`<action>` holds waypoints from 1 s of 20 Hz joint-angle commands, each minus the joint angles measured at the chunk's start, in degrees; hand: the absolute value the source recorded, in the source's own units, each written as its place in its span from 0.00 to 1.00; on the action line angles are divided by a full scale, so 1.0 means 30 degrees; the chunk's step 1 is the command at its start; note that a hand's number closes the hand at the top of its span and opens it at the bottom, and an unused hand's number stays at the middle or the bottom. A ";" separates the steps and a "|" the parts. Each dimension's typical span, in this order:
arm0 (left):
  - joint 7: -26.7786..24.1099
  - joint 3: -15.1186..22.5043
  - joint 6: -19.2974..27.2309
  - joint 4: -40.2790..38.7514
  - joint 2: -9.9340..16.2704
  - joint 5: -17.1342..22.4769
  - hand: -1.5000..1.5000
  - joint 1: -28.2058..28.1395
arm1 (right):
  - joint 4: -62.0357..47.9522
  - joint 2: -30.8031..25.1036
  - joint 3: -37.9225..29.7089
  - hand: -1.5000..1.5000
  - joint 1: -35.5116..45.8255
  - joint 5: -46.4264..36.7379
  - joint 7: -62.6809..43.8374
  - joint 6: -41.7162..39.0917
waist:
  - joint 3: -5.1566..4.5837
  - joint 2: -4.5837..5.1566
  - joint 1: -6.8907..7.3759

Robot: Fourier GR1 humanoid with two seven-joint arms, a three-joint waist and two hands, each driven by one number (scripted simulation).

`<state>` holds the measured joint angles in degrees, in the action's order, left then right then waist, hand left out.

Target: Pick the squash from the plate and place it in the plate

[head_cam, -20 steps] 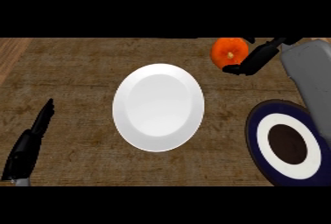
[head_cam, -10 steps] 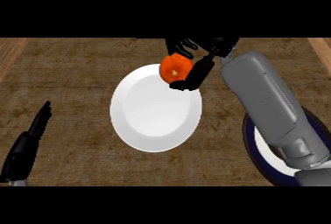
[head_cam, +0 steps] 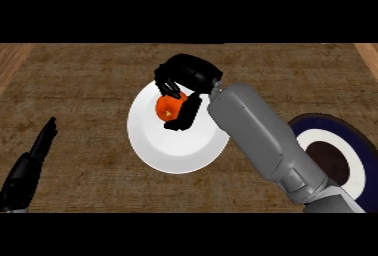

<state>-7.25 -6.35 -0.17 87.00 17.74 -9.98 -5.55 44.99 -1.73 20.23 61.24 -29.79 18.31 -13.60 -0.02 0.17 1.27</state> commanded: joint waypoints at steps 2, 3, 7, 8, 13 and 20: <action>0.0385 0.0340 0.0290 -0.0180 -0.0417 -0.0436 0.50 0.0619 | -0.0088 0.0555 0.0959 1.00 -0.1600 0.3177 -0.2165 0.0211 | 0.0005 -0.0027 0.0136; 0.0094 0.0110 -0.0353 -0.0362 0.0019 -0.0070 0.50 0.0855 | -0.2089 0.0560 0.0741 1.00 -0.0623 0.3023 -0.1888 0.1169 | -0.0001 0.0110 0.0418; -0.0436 0.0489 0.0468 -0.0371 -0.0826 -0.0753 0.50 0.0517 | -0.3706 0.0571 0.2643 0.00 -0.0002 0.3948 -0.2467 0.2488 | -0.0001 0.0114 0.0463; 0.0052 0.0505 0.0031 -0.0694 -0.0684 -0.0632 0.50 0.1009 | -0.1941 0.0573 0.3994 0.00 -0.1124 0.5084 -0.3121 0.3228 | 0.0001 0.0054 0.0322; 0.0420 -0.0063 0.0076 -0.1296 -0.0471 -0.0506 0.50 0.1886 | -0.1861 0.0576 0.2307 0.00 -0.1143 0.7468 -0.1456 0.3680 | 0.0010 0.0074 0.0086; 0.0571 -0.0045 -0.0028 -0.0260 -0.0575 -0.0422 0.50 0.1071 | -0.3612 -0.0533 -0.2511 0.00 0.1159 1.0285 -0.2254 0.3890 | 0.0019 0.0113 0.0152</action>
<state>-7.17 -6.33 -0.28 84.82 16.33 -11.56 -2.58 37.60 -0.83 20.02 60.76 -3.25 11.91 -0.86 0.01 0.36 1.59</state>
